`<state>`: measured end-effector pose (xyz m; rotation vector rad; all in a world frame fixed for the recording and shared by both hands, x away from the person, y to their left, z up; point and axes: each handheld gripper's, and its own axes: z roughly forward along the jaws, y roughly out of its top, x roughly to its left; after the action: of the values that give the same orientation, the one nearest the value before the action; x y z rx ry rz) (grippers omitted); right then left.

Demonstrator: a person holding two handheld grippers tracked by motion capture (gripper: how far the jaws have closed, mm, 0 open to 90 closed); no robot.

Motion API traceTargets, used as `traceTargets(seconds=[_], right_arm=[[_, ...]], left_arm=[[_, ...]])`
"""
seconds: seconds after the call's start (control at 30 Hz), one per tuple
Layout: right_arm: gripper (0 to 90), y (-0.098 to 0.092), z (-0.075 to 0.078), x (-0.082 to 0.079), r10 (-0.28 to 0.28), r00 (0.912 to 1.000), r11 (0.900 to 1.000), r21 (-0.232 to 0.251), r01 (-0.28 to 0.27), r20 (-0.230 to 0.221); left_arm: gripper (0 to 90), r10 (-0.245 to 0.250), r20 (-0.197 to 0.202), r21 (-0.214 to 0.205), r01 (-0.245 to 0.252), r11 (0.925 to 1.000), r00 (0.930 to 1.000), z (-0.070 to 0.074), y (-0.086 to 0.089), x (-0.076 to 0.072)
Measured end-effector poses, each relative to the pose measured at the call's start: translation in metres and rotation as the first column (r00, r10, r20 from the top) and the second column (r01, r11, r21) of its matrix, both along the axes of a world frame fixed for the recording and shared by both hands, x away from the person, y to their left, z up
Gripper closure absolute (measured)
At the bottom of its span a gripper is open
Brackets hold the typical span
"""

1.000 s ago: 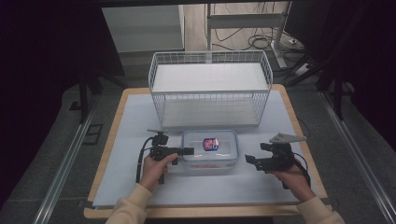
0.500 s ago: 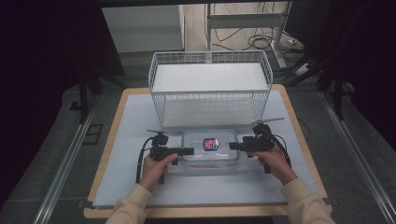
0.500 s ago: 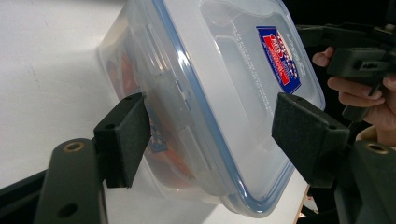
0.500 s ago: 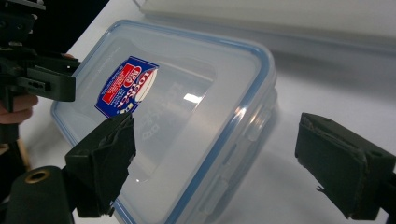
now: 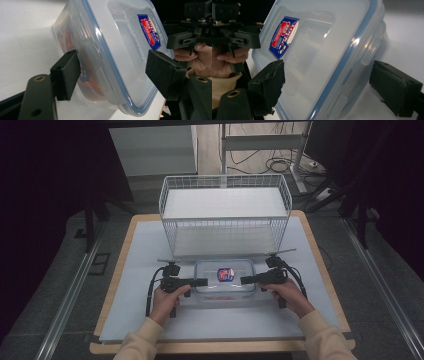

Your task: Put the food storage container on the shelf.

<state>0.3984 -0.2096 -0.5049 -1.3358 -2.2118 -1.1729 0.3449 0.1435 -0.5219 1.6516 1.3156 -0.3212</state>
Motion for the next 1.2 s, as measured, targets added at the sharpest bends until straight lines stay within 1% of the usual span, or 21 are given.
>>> traceTargets(seconds=[0.07, 0.1, 0.13, 0.17, 0.2, 0.27, 0.3, 0.33, 0.4, 0.47, 0.5, 0.6, 0.67, 0.7, 0.8, 0.87, 0.9, 0.93, 1.0, 1.13, 1.2], right_arm=[[19.9, -0.003, 0.001, 0.001, -0.020, 0.9997, 0.9997, 0.010, 0.020, -0.011], [27.2, -0.007, 0.003, 0.000, -0.031, 0.9995, 0.9992, 0.025, 0.031, -0.009], [29.2, -0.008, 0.004, 0.000, -0.031, 0.9995, 0.9992, 0.025, 0.031, -0.003], [30.5, -0.010, 0.005, -0.001, -0.029, 0.9996, 0.9992, 0.027, 0.029, 0.001], [31.7, -0.011, 0.006, -0.002, -0.030, 0.9995, 0.9991, 0.029, 0.030, -0.002], [32.5, -0.011, 0.007, -0.003, -0.032, 0.9995, 0.9991, 0.026, 0.032, 0.000], [33.4, -0.011, 0.009, -0.004, -0.029, 0.9995, 0.9993, 0.023, 0.029, 0.013], [35.5, -0.012, 0.011, -0.006, -0.032, 0.9993, 0.9993, 0.021, 0.031, 0.019], [36.4, -0.012, 0.012, -0.007, -0.034, 0.9993, 0.9992, 0.022, 0.034, 0.013], [38.7, -0.014, 0.012, -0.009, -0.037, 0.9991, 0.9988, 0.033, 0.036, 0.018], [41.1, -0.017, 0.012, -0.011, -0.046, 0.9987, 0.9977, 0.051, 0.045, 0.019], [42.2, -0.018, 0.013, -0.012, -0.049, 0.9986, 0.9972, 0.057, 0.048, 0.022], [42.9, -0.018, 0.014, -0.015, -0.053, 0.9981, 0.9971, 0.057, 0.051, 0.030], [43.3, -0.018, 0.015, -0.016, -0.052, 0.9980, 0.9972, 0.055, 0.050, 0.035], [45.0, -0.018, 0.017, -0.021, -0.052, 0.9973, 0.9972, 0.056, 0.049, 0.052], [46.0, -0.019, 0.019, -0.024, -0.047, 0.9974, 0.9975, 0.055, 0.044, 0.054], [46.3, -0.019, 0.020, -0.025, -0.045, 0.9968, 0.9978, 0.052, 0.042, 0.065], [46.3, -0.019, 0.020, -0.025, -0.045, 0.9968, 0.9978, 0.052, 0.042, 0.065], [46.5, -0.019, 0.021, -0.027, -0.047, 0.9964, 0.9976, 0.053, 0.044, 0.070], [46.8, -0.018, 0.022, -0.028, -0.058, 0.9954, 0.9966, 0.062, 0.054, 0.076], [47.3, -0.018, 0.023, -0.029, -0.068, 0.9940, 0.9956, 0.070, 0.062, 0.086]], left_arm=[[28.9, 0.001, 0.000, 0.001, -0.001, 1.0000, 1.0000, 0.000, 0.000, 0.000], [28.9, 0.010, 0.006, -0.001, -0.010, 0.9999, 0.9999, 0.000, -0.001, -0.001], [28.9, 0.012, 0.014, 0.002, -0.012, 0.9999, 0.9998, 0.000, -0.001, -0.003], [28.9, 0.012, 0.014, 0.002, -0.012, 0.9999, 0.9998, 0.000, -0.001, -0.003], [29.0, 0.009, 0.028, 0.013, -0.009, 0.9999, 0.9996, 0.001, -0.002, -0.004], [29.2, 0.002, 0.042, 0.025, -0.003, 0.9997, 0.9991, 0.003, -0.002, -0.007], [30.1, 0.010, 0.046, 0.022, -0.011, 0.9997, 0.9989, 0.004, -0.002, -0.008], [31.2, 0.019, 0.061, 0.024, -0.021, 0.9995, 0.9980, 0.004, -0.003, -0.012], [32.2, 0.023, 0.067, 0.027, -0.024, 0.9993, 0.9975, 0.005, -0.003, -0.014], [32.6, 0.032, 0.081, 0.030, -0.035, 0.9990, 0.9962, 0.006, -0.003, -0.017], [33.1, 0.031, 0.095, 0.041, -0.035, 0.9985, 0.9950, 0.007, -0.004, -0.020], [33.9, 0.037, 0.106, 0.043, -0.041, 0.9982, 0.9937, 0.008, -0.004, -0.022], [36.3, 0.041, 0.112, 0.039, -0.045, 0.9982, 0.9929, 0.008, -0.003, -0.025], [36.3, 0.040, 0.115, 0.036, -0.045, 0.9983, 0.9926, 0.009, -0.003, -0.026], [39.9, 0.039, 0.116, 0.023, -0.042, 0.9989, 0.9924, 0.010, 0.000, -0.030], [41.6, 0.037, 0.128, 0.028, -0.041, 0.9987, 0.9911, 0.010, 0.000, -0.034], [42.0, 0.038, 0.131, 0.032, -0.043, 0.9986, 0.9906, 0.011, 0.000, -0.035], [42.0, 0.039, 0.134, 0.037, -0.044, 0.9983, 0.9902, 0.012, -0.001, -0.037], [42.7, 0.040, 0.135, 0.041, -0.046, 0.9981, 0.9900, 0.013, -0.001, -0.039], [44.8, 0.040, 0.130, 0.035, -0.045, 0.9984, 0.9907, 0.013, 0.001, -0.039], [45.4, 0.049, 0.132, 0.029, -0.054, 0.9981, 0.9900, 0.014, 0.002, -0.039]])
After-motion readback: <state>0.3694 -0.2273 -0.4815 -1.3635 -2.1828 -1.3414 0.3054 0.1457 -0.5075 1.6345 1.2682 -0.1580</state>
